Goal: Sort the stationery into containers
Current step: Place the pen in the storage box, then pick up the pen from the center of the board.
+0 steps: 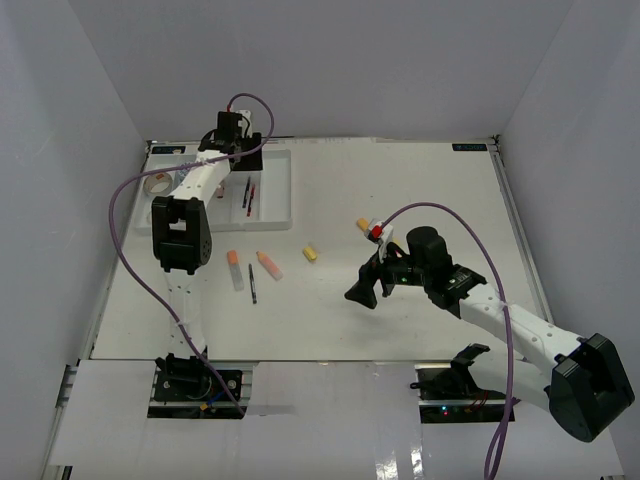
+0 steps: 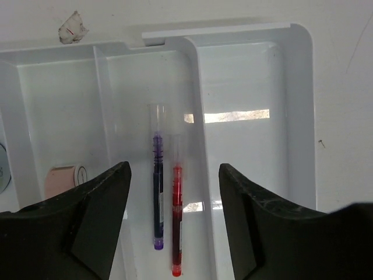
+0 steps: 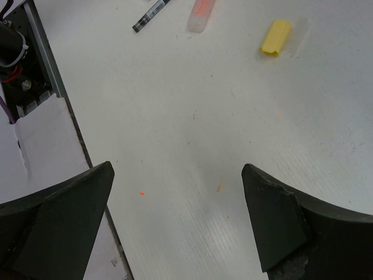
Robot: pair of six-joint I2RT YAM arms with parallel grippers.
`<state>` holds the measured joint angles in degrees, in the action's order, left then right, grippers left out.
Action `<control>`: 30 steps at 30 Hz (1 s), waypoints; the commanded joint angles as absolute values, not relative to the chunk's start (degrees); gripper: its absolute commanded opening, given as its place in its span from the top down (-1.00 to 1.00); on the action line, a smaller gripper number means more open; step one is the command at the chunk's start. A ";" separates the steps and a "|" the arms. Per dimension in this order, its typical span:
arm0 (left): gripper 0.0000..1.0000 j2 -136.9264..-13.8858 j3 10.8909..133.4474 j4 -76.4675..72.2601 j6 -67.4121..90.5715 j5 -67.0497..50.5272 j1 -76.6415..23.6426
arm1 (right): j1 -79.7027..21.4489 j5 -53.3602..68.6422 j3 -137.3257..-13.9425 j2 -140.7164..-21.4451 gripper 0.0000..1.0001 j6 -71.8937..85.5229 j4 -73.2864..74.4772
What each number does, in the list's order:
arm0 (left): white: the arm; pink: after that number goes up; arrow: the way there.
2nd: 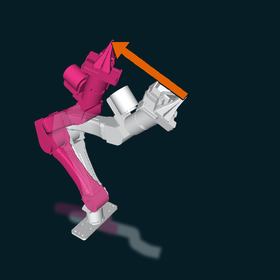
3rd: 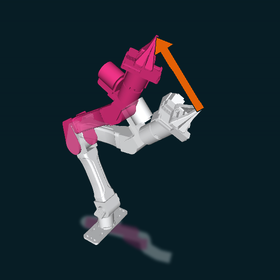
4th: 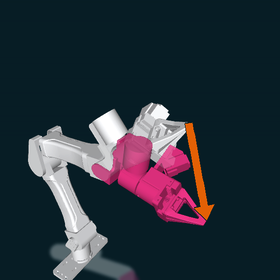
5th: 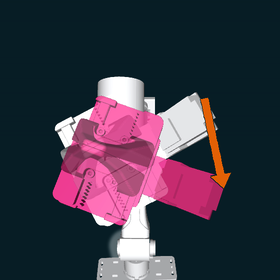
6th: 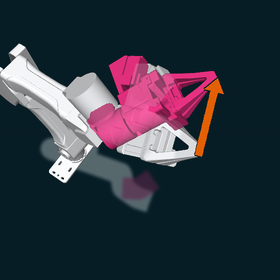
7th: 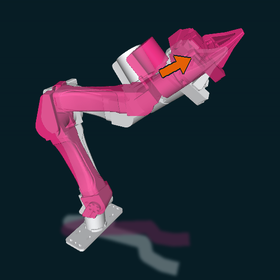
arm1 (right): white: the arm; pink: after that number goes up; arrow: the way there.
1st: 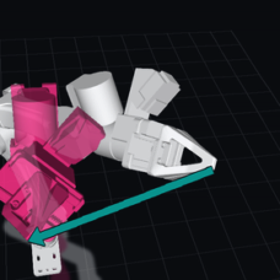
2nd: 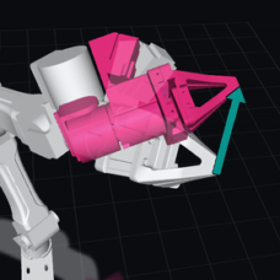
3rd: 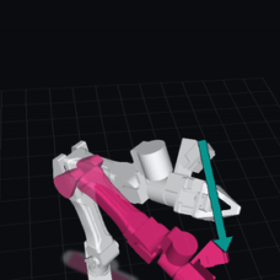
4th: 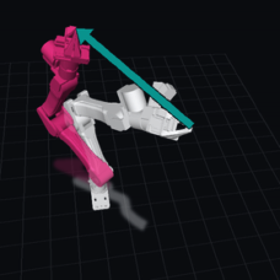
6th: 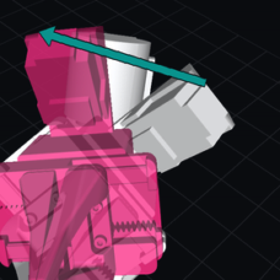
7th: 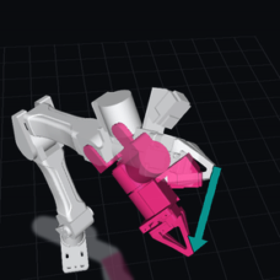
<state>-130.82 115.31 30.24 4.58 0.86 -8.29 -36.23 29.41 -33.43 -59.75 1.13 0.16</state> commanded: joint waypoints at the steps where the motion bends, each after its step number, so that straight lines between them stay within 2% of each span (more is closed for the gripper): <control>1: -0.46 -126.83 117.86 30.15 6.24 0.09 -7.82 | -36.04 27.86 -34.72 -58.62 -0.93 1.32 -0.09; 4: -0.62 -122.71 116.29 30.23 9.04 0.09 -7.82 | -36.04 26.28 -35.42 -57.92 -0.93 1.41 2.02; 8: -0.81 -112.17 105.17 30.58 16.77 2.27 -8.00 | -36.04 23.39 -35.33 -55.12 -0.93 1.76 3.34; 9: -0.95 -107.19 102.42 30.93 18.70 4.03 -8.00 | -36.04 21.90 -34.98 -54.59 -0.94 1.93 3.51; 14: -0.96 -92.31 84.67 31.64 27.14 1.50 -8.09 | -36.04 17.67 -33.93 -51.34 -0.94 4.13 4.22; 19: -0.96 -77.64 66.66 31.99 29.00 0.26 -10.81 | -36.04 16.26 -32.09 -48.87 -0.95 6.50 4.13; 26: -0.62 -69.62 53.98 37.52 30.50 -3.87 -14.75 | -36.04 16.26 -30.33 -48.08 -0.96 8.52 3.08; 27: -0.51 -69.35 52.92 37.88 30.76 -3.35 -15.64 | -36.04 16.26 -30.06 -47.99 -0.96 8.70 2.90; 30: -0.42 -70.83 49.40 38.85 31.55 -1.59 -18.19 | -36.04 16.44 -29.79 -47.99 -0.96 8.88 2.64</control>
